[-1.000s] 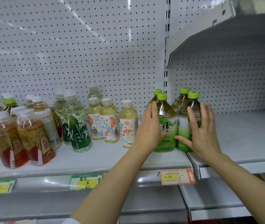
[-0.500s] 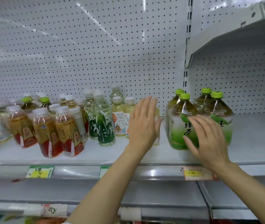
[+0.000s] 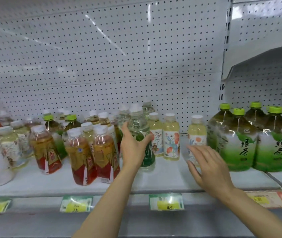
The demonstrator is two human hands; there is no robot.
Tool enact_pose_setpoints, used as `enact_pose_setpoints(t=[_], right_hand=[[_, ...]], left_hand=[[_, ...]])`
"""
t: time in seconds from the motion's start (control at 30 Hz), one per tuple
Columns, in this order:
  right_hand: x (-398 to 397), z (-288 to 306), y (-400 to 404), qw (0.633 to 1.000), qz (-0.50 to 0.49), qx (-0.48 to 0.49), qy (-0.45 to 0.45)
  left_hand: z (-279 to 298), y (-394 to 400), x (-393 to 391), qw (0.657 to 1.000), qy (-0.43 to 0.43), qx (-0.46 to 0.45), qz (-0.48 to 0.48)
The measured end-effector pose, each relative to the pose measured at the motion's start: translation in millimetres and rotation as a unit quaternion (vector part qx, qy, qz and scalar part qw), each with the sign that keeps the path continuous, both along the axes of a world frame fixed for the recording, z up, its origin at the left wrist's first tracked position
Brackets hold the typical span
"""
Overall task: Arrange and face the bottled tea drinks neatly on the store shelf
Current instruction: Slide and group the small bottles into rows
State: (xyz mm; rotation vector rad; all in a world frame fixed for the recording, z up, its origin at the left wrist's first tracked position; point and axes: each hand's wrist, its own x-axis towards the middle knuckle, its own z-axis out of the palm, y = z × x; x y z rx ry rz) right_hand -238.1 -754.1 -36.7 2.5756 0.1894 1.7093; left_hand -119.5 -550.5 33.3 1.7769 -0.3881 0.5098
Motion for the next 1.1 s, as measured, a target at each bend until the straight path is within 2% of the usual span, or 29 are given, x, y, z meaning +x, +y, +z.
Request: enact_pose_setpoints(t=[0.13, 0.27, 0.37, 0.47, 0.57, 0.7, 0.83, 1.0, 1.1], right_hand=[[41, 8, 56, 0.994, 0.059, 0.091, 0.035], [93, 28, 107, 0.954, 0.097, 0.257, 0.119], [134, 35, 134, 0.932, 0.086, 0.303, 0.181], [158, 38, 151, 0.916, 0.075, 0.349, 0.185], [174, 39, 162, 0.905, 0.083, 0.379, 0.176], [188, 42, 177, 0.865, 0.152, 0.446, 0.171], [187, 40, 182, 0.836, 0.203, 0.489, 0.142], [160, 39, 174, 0.865, 0.161, 0.462, 0.109], [135, 43, 167, 0.881, 0.162, 0.435, 0.090]], left_hand=[[18, 41, -30, 0.992, -0.084, -0.087, -0.049], [41, 96, -57, 0.971, -0.140, -0.169, -0.090], [42, 137, -55, 0.964, -0.167, -0.191, -0.081], [29, 169, -40, 0.969, -0.167, -0.172, -0.064], [17, 195, -35, 0.982, -0.125, -0.137, -0.029], [2, 218, -31, 0.991, -0.072, -0.117, 0.004], [-13, 226, -31, 0.991, -0.081, -0.105, 0.014], [-24, 228, -36, 0.995, -0.054, -0.074, 0.039], [-33, 228, -36, 0.995, -0.026, -0.090, 0.042]])
